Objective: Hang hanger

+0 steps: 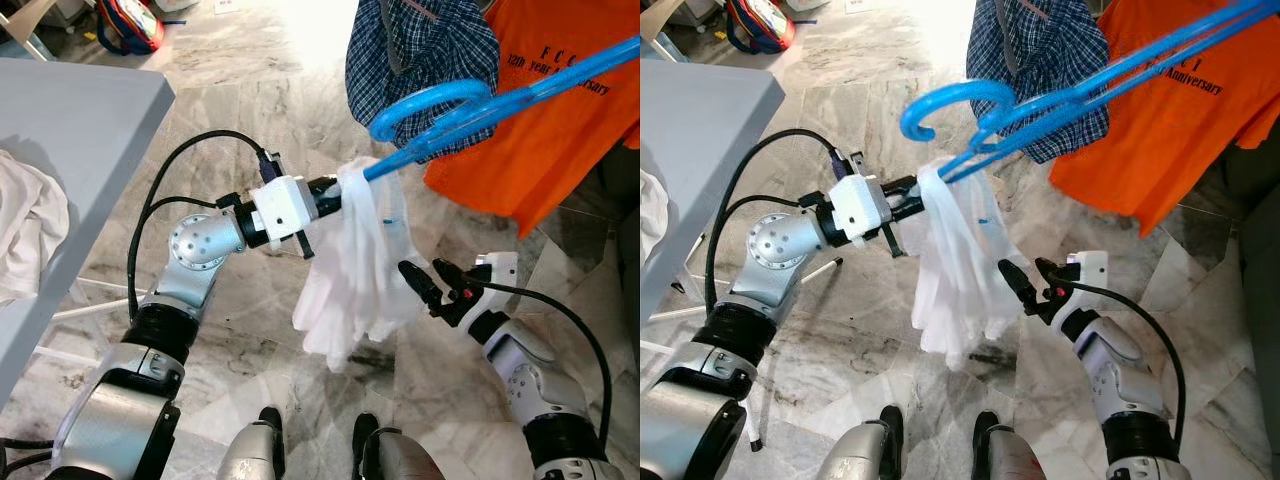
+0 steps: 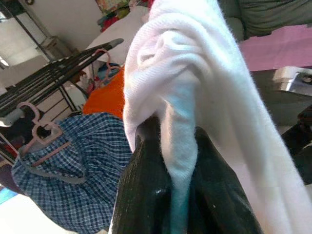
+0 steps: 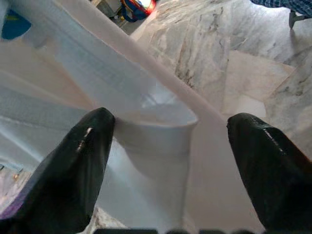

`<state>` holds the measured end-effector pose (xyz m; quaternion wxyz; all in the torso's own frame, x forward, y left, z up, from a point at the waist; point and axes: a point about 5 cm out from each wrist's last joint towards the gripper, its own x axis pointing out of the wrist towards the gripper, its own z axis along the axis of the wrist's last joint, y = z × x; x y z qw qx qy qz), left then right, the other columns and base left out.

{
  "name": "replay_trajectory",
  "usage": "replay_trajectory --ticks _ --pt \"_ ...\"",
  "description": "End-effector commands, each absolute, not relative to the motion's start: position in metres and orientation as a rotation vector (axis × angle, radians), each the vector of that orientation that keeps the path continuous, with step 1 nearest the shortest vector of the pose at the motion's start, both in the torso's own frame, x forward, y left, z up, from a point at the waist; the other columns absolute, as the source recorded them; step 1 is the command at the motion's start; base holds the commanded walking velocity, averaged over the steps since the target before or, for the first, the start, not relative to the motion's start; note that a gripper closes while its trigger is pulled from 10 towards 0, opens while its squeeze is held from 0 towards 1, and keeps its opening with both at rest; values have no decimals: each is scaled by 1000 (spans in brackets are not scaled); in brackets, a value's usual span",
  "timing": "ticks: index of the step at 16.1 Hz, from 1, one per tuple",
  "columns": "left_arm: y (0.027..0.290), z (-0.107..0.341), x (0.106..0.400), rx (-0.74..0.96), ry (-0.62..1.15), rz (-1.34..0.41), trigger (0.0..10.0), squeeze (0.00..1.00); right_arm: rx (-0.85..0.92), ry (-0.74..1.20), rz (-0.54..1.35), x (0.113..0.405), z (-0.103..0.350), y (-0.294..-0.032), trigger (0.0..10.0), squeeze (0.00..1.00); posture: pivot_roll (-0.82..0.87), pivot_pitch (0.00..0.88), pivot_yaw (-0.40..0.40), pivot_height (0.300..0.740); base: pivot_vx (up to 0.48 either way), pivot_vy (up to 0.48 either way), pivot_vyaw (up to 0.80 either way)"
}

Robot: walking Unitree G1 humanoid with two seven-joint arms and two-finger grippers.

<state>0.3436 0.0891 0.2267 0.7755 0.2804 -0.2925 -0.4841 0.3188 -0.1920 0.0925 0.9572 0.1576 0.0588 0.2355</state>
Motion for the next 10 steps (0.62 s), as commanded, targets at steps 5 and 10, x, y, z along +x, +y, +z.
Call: replay_trajectory --ticks 5,10 --pt "91 239 342 607 -679 -1034 0 0 351 156 475 311 78 -194 0 0 60 293 55 740 0 0 0" --pt "96 244 347 616 -678 -1007 0 0 389 150 462 307 74 -197 0 0 59 292 56 740 0 0 0"
